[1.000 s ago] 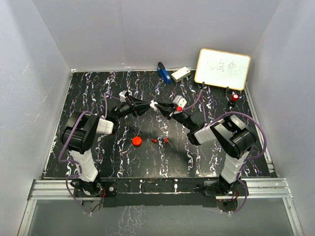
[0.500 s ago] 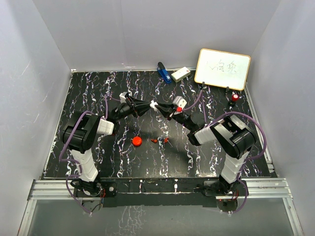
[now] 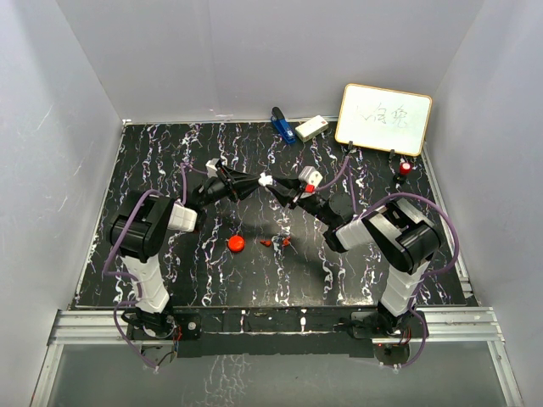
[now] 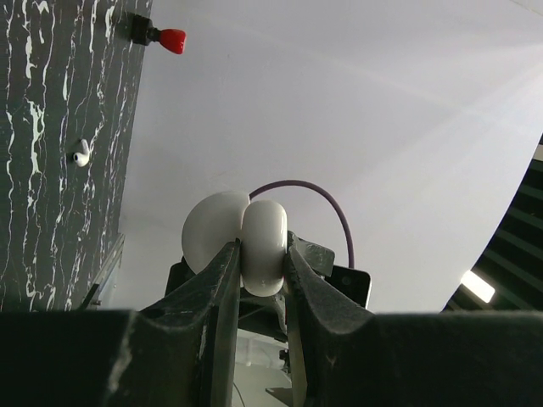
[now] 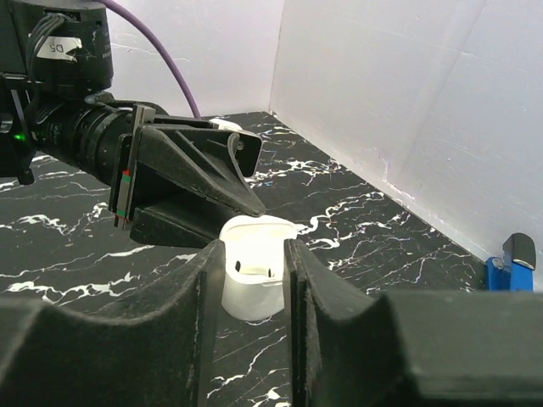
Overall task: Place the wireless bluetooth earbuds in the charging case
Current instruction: Place the earbud in the charging case.
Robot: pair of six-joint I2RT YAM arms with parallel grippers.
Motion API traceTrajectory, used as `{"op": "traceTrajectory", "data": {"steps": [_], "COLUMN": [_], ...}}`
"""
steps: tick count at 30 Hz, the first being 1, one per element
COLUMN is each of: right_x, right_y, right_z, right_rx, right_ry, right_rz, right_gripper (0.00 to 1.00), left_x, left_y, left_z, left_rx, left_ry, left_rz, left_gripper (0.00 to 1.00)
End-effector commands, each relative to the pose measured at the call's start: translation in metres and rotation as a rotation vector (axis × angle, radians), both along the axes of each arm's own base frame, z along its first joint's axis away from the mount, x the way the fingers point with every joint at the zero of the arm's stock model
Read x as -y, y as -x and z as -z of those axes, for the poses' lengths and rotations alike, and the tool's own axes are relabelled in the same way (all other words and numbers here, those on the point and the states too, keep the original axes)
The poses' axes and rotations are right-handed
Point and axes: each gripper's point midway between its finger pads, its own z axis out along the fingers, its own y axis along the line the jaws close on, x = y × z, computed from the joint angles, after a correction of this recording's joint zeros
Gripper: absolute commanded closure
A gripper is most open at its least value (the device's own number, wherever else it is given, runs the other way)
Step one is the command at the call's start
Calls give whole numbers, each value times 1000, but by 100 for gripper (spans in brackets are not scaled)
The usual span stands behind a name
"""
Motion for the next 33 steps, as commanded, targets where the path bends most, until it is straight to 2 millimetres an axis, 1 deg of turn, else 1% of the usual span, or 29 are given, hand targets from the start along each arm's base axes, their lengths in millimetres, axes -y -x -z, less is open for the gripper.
{"op": "traceTrajectory", "data": {"steps": [1,5,7,8,9,10,13,15,16,19,21,22,23,24,26,28,29,31,33], "right_x": [14,17,20,23,29,34,46,51,56,67,80,89,95,105,126,138,142,152,163], "right_y": [20,23,23,20,20,18,-1,-15,-21,-37,-49,-57,-60,-62,-59,-43,-36,-20,-5], "right_z": [-77,-89,-97,-97,-109,-114,-118,-114,-116,-104,-84,-84,-68,-54,-19,16,27,47,62], "right_rx": [257,266,268,257,261,254,171,76,29,-142,-336,-415,-511,-591,-765,-905,-939,-1002,-1065], "right_ry": [-181,-211,-234,-244,-274,-287,-276,-235,-222,-156,-108,-96,-41,8,91,177,203,252,279], "right_rz": [1,-3,12,31,54,82,187,253,290,398,516,593,644,717,844,900,908,940,975], "right_gripper": [67,63,62,60,59,58,55,51,49,49,50,49,47,46,47,46,44,40,38], "left_x": [2,3,3,4,4,3,3,3,2,-1,-4,-5,-7,-8,-10,-11,-10,-11,-11], "left_y": [-1,-1,-2,-2,-1,-2,0,1,2,3,3,5,5,6,8,9,10,11,14], "left_z": [-30,-25,-24,-23,-22,-21,-18,-18,-18,-19,-19,-20,-21,-23,-25,-25,-25,-26,-26], "left_rx": [146,140,142,141,141,144,162,186,196,264,300,318,336,359,391,410,413,419,417], "left_ry": [44,39,38,37,35,32,11,-8,-19,-48,-65,-71,-75,-78,-90,-107,-115,-126,-135], "left_rz": [9,11,11,14,14,17,30,43,50,65,80,90,93,98,110,118,121,125,132], "left_gripper": [100,100,100,100,100,100,100,100,100,100,100,100,100,100,100,100,100,100,100]}}
